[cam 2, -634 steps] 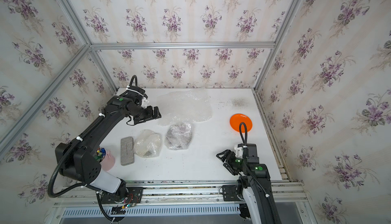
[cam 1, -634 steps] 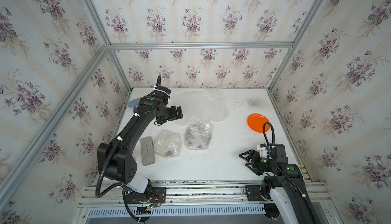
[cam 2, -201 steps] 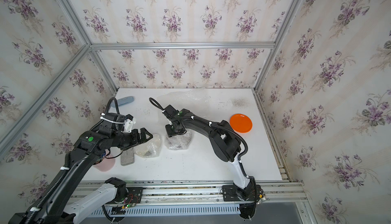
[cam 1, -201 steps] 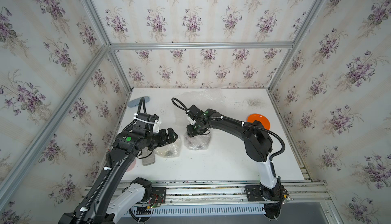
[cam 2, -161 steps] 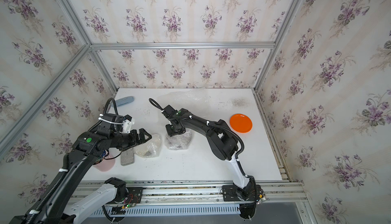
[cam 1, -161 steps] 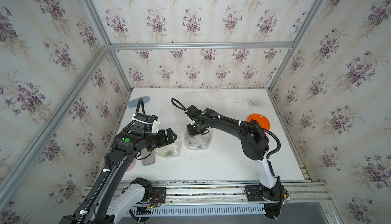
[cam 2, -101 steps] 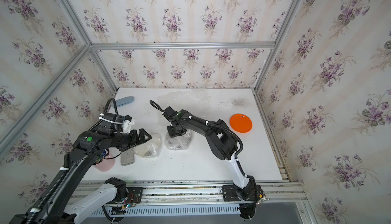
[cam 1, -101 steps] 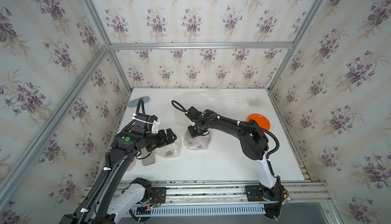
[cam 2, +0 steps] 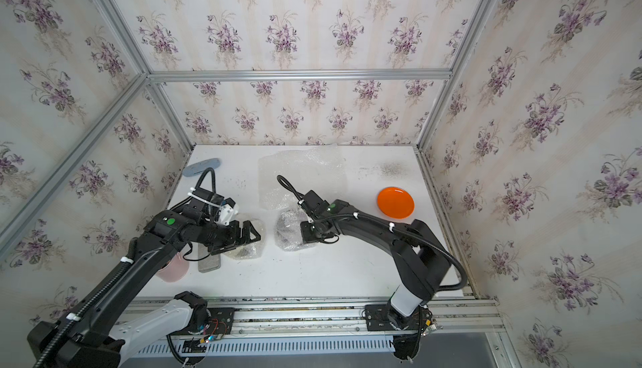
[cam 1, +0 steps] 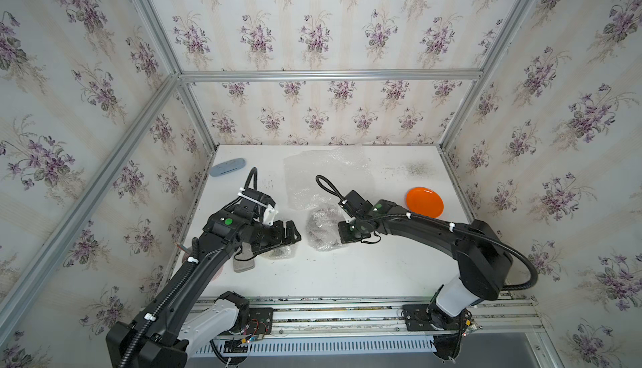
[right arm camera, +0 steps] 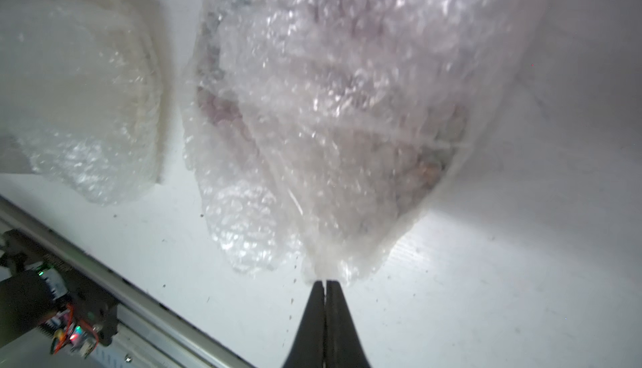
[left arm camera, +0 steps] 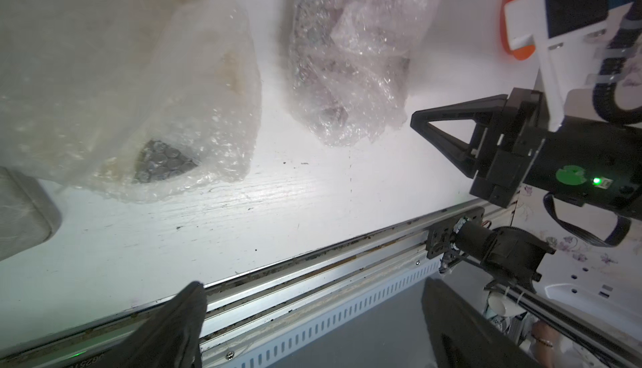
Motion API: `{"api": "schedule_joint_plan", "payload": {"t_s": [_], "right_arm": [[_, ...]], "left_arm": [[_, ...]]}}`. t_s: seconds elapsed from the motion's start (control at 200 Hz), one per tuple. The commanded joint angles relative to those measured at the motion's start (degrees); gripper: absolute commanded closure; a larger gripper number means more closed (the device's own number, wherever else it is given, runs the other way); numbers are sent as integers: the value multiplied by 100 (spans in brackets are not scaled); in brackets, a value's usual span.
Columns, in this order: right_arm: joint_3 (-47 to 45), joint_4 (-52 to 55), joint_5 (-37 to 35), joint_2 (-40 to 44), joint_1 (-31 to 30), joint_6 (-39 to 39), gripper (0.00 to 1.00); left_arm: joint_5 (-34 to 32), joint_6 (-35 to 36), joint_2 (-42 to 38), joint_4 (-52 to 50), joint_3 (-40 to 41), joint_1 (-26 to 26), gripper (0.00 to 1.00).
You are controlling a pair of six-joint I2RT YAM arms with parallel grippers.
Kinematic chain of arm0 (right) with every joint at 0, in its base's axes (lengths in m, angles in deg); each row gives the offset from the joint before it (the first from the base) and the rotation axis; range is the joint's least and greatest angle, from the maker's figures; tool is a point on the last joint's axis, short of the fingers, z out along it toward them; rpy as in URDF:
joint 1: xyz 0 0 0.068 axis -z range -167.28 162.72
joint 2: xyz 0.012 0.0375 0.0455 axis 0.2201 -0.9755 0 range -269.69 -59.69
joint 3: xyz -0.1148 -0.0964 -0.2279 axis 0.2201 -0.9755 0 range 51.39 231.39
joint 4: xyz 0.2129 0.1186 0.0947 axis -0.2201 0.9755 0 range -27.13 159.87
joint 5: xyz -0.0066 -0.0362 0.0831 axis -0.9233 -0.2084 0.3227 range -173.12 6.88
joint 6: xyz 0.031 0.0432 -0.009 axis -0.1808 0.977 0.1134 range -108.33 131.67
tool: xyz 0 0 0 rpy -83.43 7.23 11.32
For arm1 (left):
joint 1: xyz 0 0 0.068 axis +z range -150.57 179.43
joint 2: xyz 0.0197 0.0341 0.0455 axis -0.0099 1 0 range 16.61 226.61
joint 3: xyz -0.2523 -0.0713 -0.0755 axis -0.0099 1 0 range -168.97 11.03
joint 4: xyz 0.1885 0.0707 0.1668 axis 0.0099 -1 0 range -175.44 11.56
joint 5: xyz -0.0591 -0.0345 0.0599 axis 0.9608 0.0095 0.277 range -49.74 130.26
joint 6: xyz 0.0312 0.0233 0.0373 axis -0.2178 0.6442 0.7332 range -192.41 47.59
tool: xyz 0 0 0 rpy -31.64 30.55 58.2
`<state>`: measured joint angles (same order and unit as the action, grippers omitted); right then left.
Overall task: Unpack dinner plates from bubble wrap
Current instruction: Adjust the bubble wrap at the center of the board.
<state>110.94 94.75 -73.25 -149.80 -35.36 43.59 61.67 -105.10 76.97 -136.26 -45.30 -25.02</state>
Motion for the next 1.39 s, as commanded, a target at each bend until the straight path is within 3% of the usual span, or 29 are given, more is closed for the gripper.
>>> {"api": "schedule_joint_plan", "payload": {"t_s": [0.0, 0.06, 0.125, 0.29, 0.58, 1.199, 1.389], "right_arm": [[-264, -607, 381, 373, 0, 308, 84], [-35, -491, 276, 279, -1, 95, 67], [384, -271, 117, 17, -26, -186, 56], [1419, 274, -314, -855, -136, -945, 46], [2290, 779, -803, -1770, -229, -1830, 46], [2787, 917, -1041, -2618, -255, -2162, 54], [3033, 987, -1366, -2844, -230, -2070, 69]], "left_arm": [[-199, -492, 116, 418, 140, -325, 1], [-366, -720, 29, 569, 238, -319, 1], [-510, -899, -129, 694, 280, -307, 1], [-405, -892, -241, 695, 213, -221, 1], [-355, -1028, -666, 648, 518, -48, 1], [-14, -678, -410, 526, 436, 506, 1], [47, -594, -175, 523, 343, 528, 1]]}}
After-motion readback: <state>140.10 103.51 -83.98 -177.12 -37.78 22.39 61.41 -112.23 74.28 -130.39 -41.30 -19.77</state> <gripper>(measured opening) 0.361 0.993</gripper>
